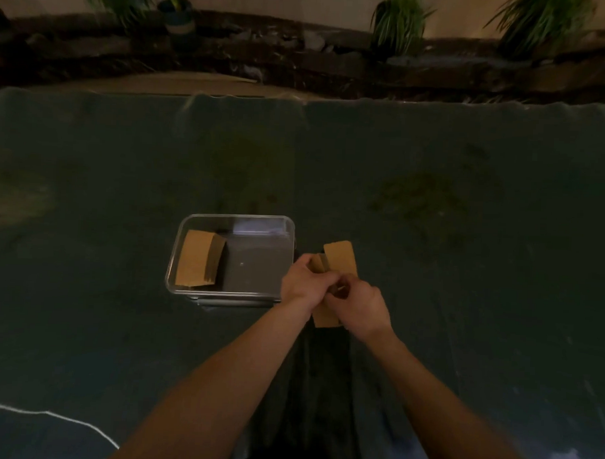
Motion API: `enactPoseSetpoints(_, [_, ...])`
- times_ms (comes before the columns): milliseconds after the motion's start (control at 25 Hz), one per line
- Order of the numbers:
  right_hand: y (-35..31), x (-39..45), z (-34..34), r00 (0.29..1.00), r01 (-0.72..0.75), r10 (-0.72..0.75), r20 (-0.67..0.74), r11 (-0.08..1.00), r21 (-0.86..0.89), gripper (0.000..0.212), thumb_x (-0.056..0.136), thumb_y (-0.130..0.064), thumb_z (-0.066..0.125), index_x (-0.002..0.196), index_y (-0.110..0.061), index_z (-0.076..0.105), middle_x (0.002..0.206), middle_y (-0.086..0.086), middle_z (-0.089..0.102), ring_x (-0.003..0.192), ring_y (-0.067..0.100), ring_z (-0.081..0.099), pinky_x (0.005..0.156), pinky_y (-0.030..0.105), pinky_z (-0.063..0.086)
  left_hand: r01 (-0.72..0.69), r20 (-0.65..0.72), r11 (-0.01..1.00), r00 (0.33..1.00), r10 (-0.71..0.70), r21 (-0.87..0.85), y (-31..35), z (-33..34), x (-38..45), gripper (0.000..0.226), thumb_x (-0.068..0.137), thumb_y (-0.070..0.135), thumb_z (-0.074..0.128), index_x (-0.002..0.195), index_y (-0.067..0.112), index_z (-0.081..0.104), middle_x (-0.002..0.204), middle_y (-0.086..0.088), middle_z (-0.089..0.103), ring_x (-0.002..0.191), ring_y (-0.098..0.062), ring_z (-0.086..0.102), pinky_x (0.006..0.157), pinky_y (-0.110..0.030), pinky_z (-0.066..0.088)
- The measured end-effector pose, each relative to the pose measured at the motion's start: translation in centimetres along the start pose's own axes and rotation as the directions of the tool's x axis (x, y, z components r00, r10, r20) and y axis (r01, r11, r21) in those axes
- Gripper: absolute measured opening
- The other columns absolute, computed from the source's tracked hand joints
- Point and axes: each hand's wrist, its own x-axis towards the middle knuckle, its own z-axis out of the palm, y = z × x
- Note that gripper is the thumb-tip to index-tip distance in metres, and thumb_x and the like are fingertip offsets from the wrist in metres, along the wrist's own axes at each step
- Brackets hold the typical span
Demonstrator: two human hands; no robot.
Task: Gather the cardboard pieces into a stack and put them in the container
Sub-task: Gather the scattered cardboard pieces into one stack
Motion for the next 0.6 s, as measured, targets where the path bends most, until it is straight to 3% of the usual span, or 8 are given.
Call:
enactPoseSetpoints(120, [0.7, 1.4, 0.3, 1.0, -0.015, 0.017, -0.022, 0.996, 0.092, 0.013, 0.085, -0.038, 0.066, 0.093, -0.027, 0.062, 0.082, -0.012, 0.065, 0.079, 0.01, 0.066, 0.068, 0.031, 0.058, -0.006, -0.011, 0.999, 1.0, 0.007, 0.052, 0.5, 0.9, 1.4, 0.045, 0.073, 0.047, 0.075, 0.112, 0.032, 0.057, 0.104, 0.007, 0.061, 0.107, -0.021, 0.059, 0.095, -0.041, 0.049])
enactPoseSetpoints(280, [2.1, 4.0, 0.2, 0.999, -0.038, 0.04, -0.009, 0.984, 0.175, 0.006, 0.086, -0.035, 0.064, 0.087, -0.029, 0.062, 0.086, -0.009, 0.067, 0.079, 0.007, 0.065, 0.071, 0.031, 0.057, 0.081, 0.083, 0.985, 0.994, -0.068, -0.152, -0.1, 1.2, 2.5, 0.079, 0.073, 0.055, 0.073, 0.141, 0.038, 0.037, 0.12, 0.013, 0.043, 0.116, -0.017, 0.045, 0.096, -0.038, 0.038])
enactPoseSetpoints(400, [3.2, 5.4, 0.5, 0.994, -0.107, 0.109, -0.002, 0.975, 0.195, 0.009, 0.088, -0.037, 0.062, 0.081, -0.031, 0.06, 0.084, -0.008, 0.064, 0.075, 0.004, 0.062, 0.064, 0.025, 0.052, 0.286, 0.11, 0.884, 0.958, -0.263, -0.37, -1.2, 1.7, 3.5, 0.059, 0.088, 0.033, 0.065, 0.142, 0.029, 0.043, 0.133, 0.004, 0.048, 0.122, -0.024, 0.048, 0.105, -0.048, 0.042])
enactPoseSetpoints(480, [3.9, 6.4, 0.7, 0.987, -0.158, 0.156, 0.024, 0.973, 0.166, 0.014, 0.09, -0.041, 0.06, 0.088, -0.027, 0.063, 0.088, -0.005, 0.065, 0.075, 0.006, 0.06, 0.065, 0.026, 0.051, 0.324, 0.124, 0.884, 0.946, -0.299, -0.336, -1.4, 2.1, 4.3, 0.039, 0.092, 0.018, 0.062, 0.13, 0.02, 0.056, 0.132, -0.007, 0.056, 0.119, -0.028, 0.053, 0.104, -0.049, 0.045])
enactPoseSetpoints(600, [4.5, 7.8, 0.7, 0.979, -0.201, 0.202, 0.01, 0.974, 0.103, 0.03, 0.091, -0.044, 0.058, 0.106, -0.02, 0.066, 0.092, -0.004, 0.064, 0.073, 0.007, 0.056, 0.063, 0.026, 0.047, 0.254, 0.061, 0.943, 0.967, -0.246, -0.215, -1.0, 3.2, 5.7, 0.034, 0.091, 0.014, 0.061, 0.125, 0.017, 0.061, 0.126, -0.007, 0.061, 0.115, -0.027, 0.056, 0.101, -0.045, 0.048])
